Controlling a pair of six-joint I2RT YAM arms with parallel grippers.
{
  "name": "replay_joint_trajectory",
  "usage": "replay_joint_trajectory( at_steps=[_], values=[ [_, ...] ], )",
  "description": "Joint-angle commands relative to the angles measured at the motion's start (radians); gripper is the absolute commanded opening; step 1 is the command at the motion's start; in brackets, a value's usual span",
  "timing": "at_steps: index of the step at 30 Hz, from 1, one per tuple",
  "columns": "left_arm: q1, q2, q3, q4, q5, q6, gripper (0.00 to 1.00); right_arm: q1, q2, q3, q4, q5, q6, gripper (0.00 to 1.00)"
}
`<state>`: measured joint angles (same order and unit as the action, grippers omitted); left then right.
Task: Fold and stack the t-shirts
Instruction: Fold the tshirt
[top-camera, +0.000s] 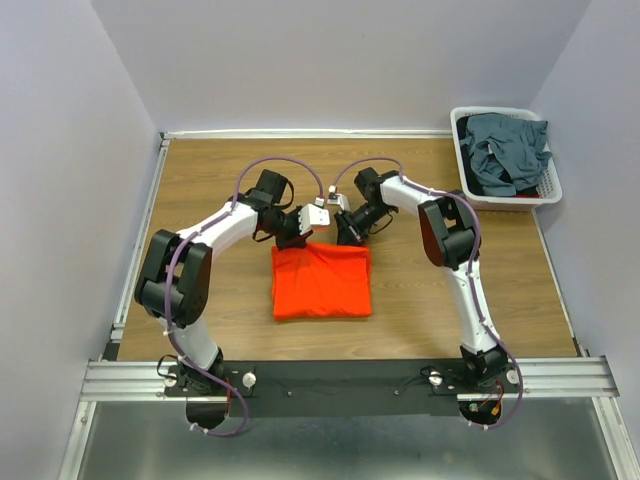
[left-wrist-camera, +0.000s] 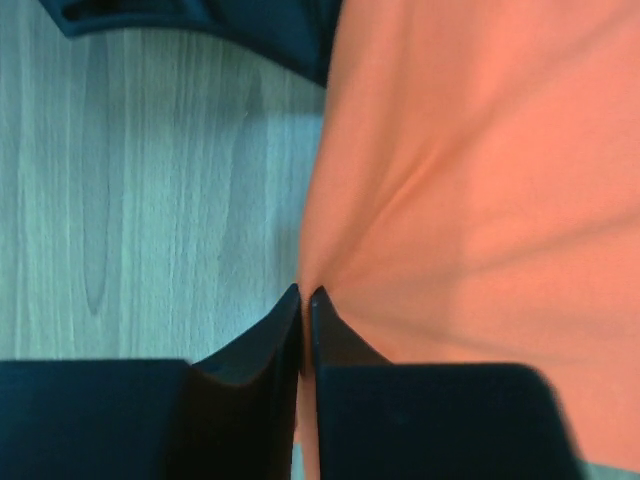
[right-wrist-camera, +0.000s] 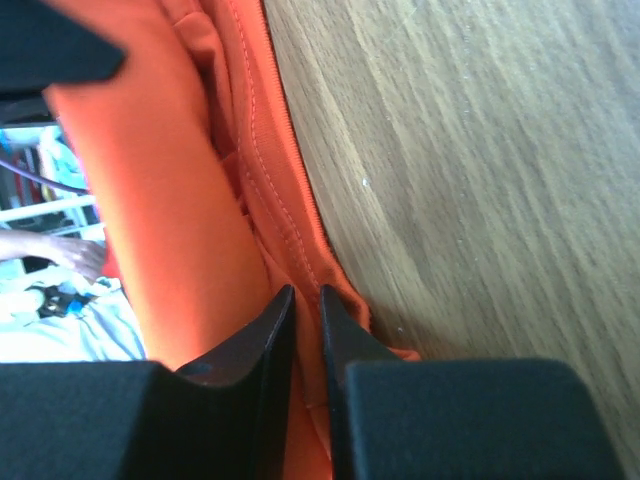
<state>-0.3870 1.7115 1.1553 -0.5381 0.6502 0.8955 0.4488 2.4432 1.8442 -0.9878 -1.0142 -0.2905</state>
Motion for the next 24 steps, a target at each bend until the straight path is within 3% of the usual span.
replay_joint_trajectory(
  at_steps=[1,6,14,20,24],
  values=[
    [0.008,0.031,0.006,0.076,-0.047,0.008,0.21,0.002,-0.018,-0.013,0.034,0.178,-0.062,0.25],
    [0.01,0.031,0.059,0.014,-0.049,0.019,0.35,0.002,-0.097,0.024,0.032,0.307,-0.071,0.34],
    [0.066,-0.078,0.058,-0.098,-0.023,0.039,0.44,-0.015,-0.232,0.044,0.026,0.479,-0.079,0.43],
    [0.122,-0.052,0.053,-0.121,0.005,0.039,0.45,-0.044,-0.299,0.047,-0.02,0.461,-0.079,0.48],
    [0.125,-0.007,0.081,-0.149,0.022,0.04,0.52,-0.045,-0.316,0.015,-0.09,0.404,-0.13,0.53]
  ],
)
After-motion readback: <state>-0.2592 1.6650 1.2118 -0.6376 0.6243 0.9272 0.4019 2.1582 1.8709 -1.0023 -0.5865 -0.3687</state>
